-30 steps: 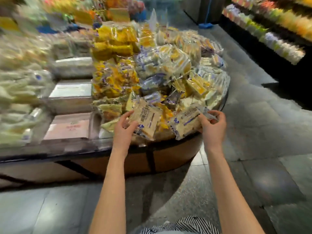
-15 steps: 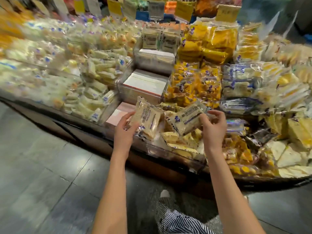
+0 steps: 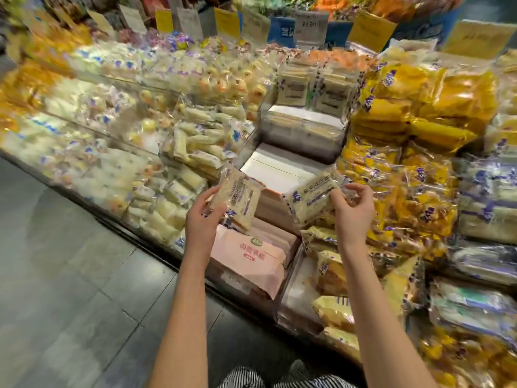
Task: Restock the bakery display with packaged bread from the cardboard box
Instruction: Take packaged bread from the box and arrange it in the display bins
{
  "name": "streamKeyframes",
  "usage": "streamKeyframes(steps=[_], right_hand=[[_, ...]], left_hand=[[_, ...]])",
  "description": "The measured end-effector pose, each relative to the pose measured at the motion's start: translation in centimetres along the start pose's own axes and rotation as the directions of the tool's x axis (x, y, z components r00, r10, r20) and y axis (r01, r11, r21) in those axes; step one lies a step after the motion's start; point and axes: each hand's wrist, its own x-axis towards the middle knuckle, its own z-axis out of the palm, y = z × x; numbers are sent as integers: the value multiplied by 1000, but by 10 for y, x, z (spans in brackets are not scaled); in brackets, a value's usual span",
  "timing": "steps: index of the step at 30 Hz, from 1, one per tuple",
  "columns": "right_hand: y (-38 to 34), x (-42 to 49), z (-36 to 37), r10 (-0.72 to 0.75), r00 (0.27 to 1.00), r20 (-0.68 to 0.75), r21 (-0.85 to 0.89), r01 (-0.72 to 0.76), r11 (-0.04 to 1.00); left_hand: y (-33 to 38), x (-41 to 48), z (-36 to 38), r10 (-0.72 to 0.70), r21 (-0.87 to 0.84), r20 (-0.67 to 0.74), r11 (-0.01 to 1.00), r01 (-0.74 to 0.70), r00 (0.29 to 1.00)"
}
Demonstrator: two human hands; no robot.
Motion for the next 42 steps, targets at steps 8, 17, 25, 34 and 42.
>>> streamKeyframes(steps=[8, 17, 25, 34, 42], right_hand=[[4, 50, 40, -7, 991, -136, -46, 1, 999], [-16, 122, 97, -73, 923, -377, -101, 38, 994], [-36, 202, 142, -172, 861, -479, -173, 100, 980], [-20, 301, 183, -213, 805, -554, -105, 186, 977], [44, 329, 187, -268, 857, -441, -455, 44, 889]], left_hand=[[14, 113, 37, 68, -13, 152, 998, -67, 986], [45, 256, 90, 125, -37, 433, 992, -120, 893], [67, 361, 147, 155, 26, 618, 976, -217, 771], [75, 446, 227, 167, 84, 763, 932, -351, 624], [63, 484, 267, 328, 335, 840, 313, -889, 432]])
